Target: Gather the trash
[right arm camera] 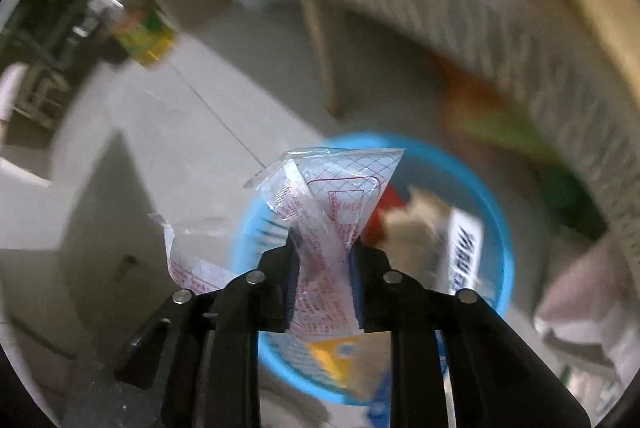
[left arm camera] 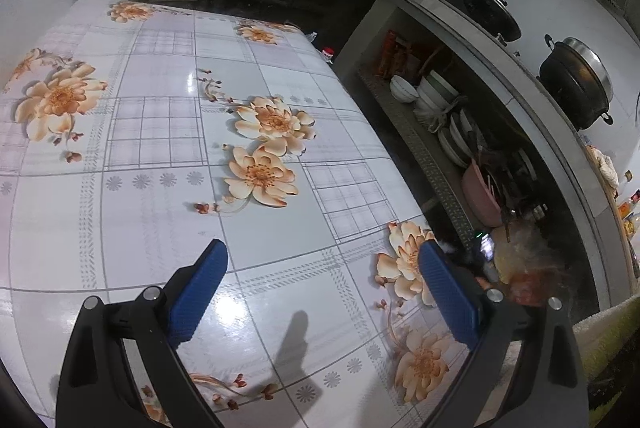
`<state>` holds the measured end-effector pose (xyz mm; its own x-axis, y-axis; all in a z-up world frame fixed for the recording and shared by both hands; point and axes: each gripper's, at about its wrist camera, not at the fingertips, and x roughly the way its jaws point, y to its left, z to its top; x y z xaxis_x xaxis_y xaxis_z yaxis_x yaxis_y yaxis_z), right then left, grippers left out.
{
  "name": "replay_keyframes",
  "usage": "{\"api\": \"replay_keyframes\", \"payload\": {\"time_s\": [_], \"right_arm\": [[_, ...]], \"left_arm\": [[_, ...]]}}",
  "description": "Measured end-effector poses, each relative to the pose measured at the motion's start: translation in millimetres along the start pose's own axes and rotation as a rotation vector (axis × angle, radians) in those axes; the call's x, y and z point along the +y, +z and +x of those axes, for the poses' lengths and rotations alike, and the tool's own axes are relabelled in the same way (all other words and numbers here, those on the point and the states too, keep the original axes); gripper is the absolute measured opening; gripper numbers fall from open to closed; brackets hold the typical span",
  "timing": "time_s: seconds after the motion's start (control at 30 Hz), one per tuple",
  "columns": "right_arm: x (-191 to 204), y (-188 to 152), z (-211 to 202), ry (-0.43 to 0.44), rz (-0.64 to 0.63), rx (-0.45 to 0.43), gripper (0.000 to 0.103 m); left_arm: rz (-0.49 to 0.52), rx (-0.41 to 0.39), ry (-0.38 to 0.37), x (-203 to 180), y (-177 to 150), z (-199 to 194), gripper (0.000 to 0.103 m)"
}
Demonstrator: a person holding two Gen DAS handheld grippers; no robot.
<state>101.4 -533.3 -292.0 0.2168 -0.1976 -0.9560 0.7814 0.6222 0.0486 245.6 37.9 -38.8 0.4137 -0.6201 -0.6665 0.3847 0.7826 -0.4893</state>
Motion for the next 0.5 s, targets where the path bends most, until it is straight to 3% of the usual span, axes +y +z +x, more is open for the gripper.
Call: {"api": "replay_keyframes", "payload": {"time_s": [0.07, 0.1, 0.2, 0.4, 0.5], "right_arm": [[-10, -5, 29, -0.003, 0.027, 0.074, 0.036], [-16, -8, 36, -0.009, 0.036, 0.086, 0.045], [-22, 3, 38, 0.037, 0.087, 0.058, 0.063], [-39, -15, -17, 0.121, 0.168, -0.059, 0.068], [-45, -21, -66, 0.145, 0.174, -0.125, 0.069]], "left_arm": [[-0.012, 0.009, -0.006, 1, -2, 2, 0.094], [-0.015, 0.010, -0.006, 1, -2, 3, 0.094], [-0.022, -0.003, -0.014, -1, -3, -3, 0.094], [-0.039, -0.036, -0.046, -9, -11, -19, 0.094], [-0.024, -0.059, -0.042, -22, -20, -31, 0.094]]}}
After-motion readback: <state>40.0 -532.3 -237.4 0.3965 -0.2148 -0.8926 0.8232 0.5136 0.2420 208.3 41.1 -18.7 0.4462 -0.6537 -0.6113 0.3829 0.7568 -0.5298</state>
